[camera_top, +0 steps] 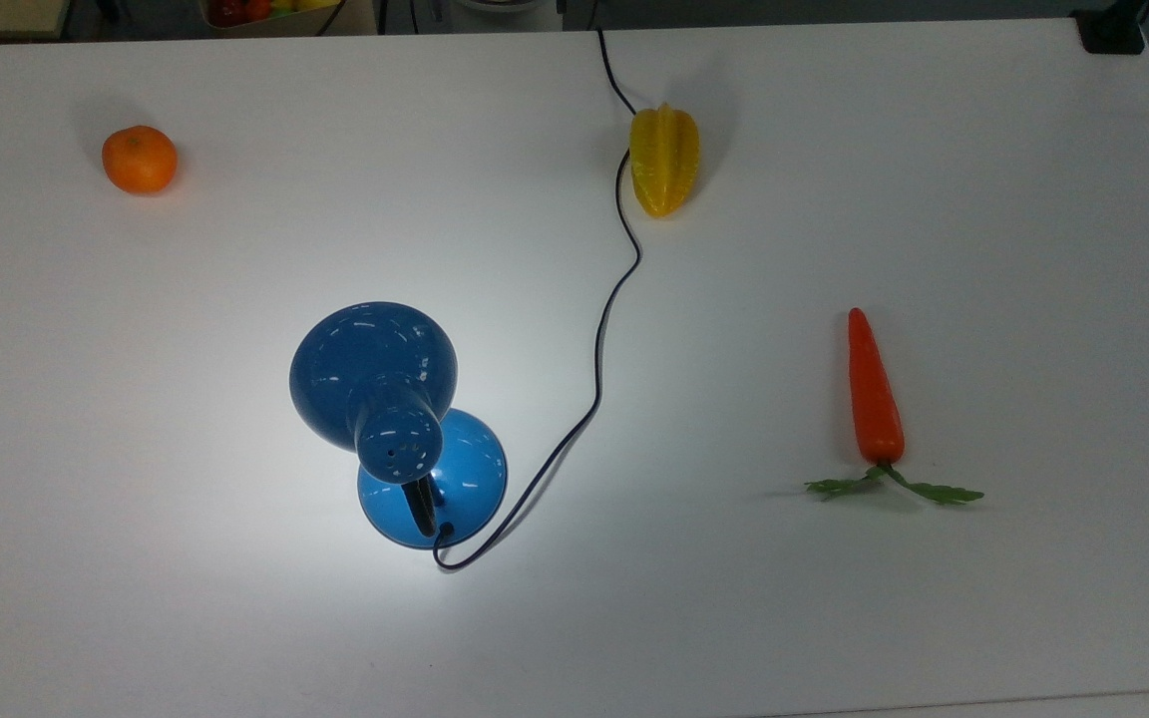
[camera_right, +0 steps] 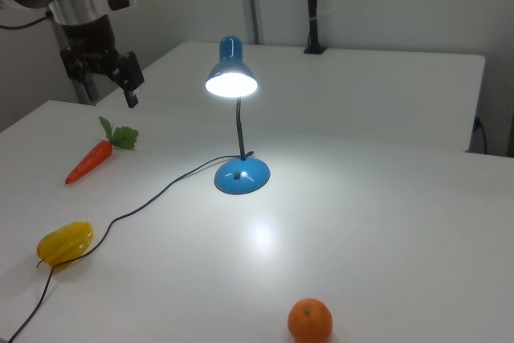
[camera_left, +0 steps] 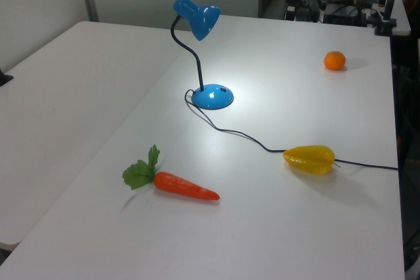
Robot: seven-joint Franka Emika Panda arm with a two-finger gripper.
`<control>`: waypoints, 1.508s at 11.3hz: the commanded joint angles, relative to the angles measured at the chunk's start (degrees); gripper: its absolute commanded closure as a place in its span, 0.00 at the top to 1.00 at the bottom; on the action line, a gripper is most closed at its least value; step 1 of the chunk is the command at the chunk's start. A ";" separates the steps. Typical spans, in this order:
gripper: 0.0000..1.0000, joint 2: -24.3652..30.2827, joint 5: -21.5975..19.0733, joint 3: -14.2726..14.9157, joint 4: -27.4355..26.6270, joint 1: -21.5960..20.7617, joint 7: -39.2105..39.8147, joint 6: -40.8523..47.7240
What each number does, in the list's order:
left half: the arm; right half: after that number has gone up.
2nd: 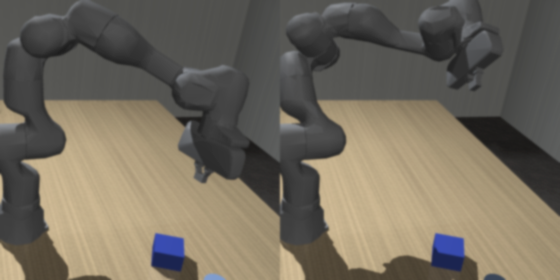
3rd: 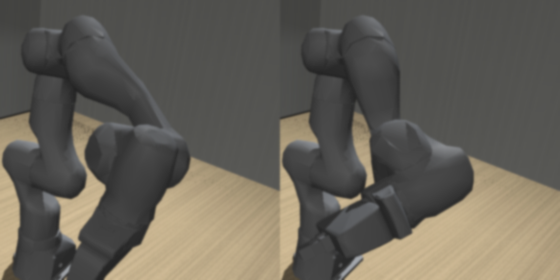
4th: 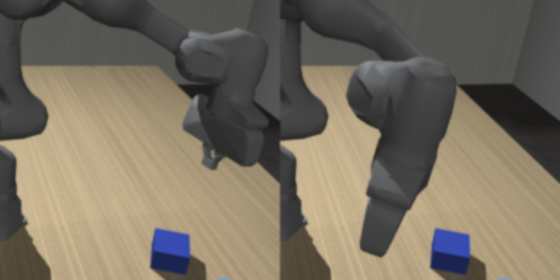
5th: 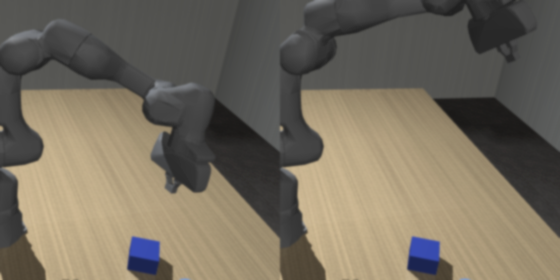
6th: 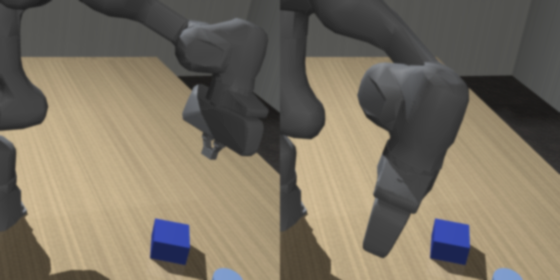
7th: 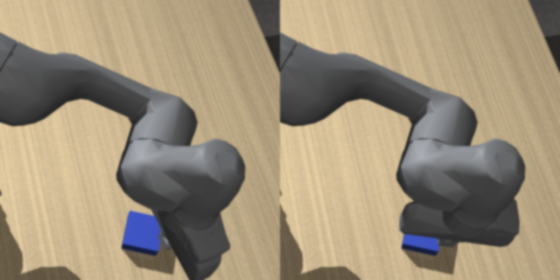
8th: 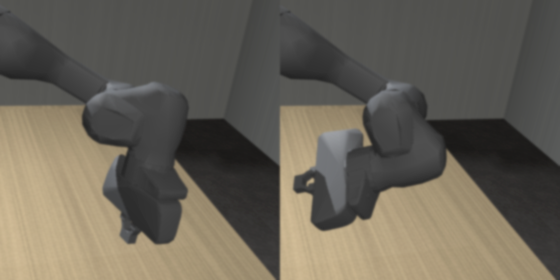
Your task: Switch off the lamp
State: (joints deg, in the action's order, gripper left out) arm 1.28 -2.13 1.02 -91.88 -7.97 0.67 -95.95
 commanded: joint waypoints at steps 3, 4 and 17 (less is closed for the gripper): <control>0.14 0.65 -0.68 0.12 -1.11 0.06 0.12 -1.79; 0.01 0.65 -0.68 0.12 -1.11 0.06 0.12 -1.79; 0.00 -0.05 -0.33 0.12 -4.44 2.16 7.21 -4.15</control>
State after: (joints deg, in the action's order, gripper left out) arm 0.84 -2.17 1.05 -93.54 -7.40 1.78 -96.64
